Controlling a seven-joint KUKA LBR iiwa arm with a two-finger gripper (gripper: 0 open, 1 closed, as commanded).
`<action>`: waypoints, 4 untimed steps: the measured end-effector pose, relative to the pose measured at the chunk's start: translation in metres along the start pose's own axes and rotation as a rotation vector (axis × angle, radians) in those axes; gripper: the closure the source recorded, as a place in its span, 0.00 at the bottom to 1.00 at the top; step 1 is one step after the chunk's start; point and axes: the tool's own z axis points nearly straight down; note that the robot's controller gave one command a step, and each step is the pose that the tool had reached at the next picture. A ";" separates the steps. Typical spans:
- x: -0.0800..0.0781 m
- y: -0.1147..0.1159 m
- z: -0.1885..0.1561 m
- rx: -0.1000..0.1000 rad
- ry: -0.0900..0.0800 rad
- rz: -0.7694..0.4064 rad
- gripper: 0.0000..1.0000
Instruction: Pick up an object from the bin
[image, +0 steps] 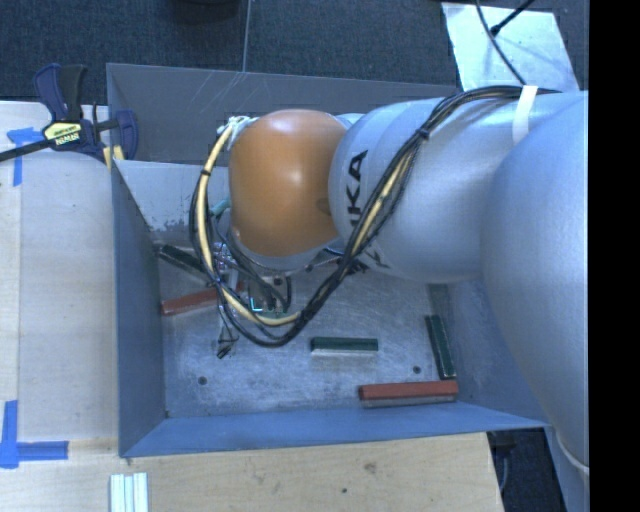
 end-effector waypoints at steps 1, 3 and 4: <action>-0.039 0.000 0.107 -0.002 -0.005 -0.122 0.00; -0.067 -0.012 -0.016 -0.004 -0.018 -0.107 1.00; -0.065 -0.012 -0.010 -0.002 -0.009 -0.107 0.00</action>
Offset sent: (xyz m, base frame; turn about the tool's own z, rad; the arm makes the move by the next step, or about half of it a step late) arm 0.0381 0.0003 -0.1049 -0.1209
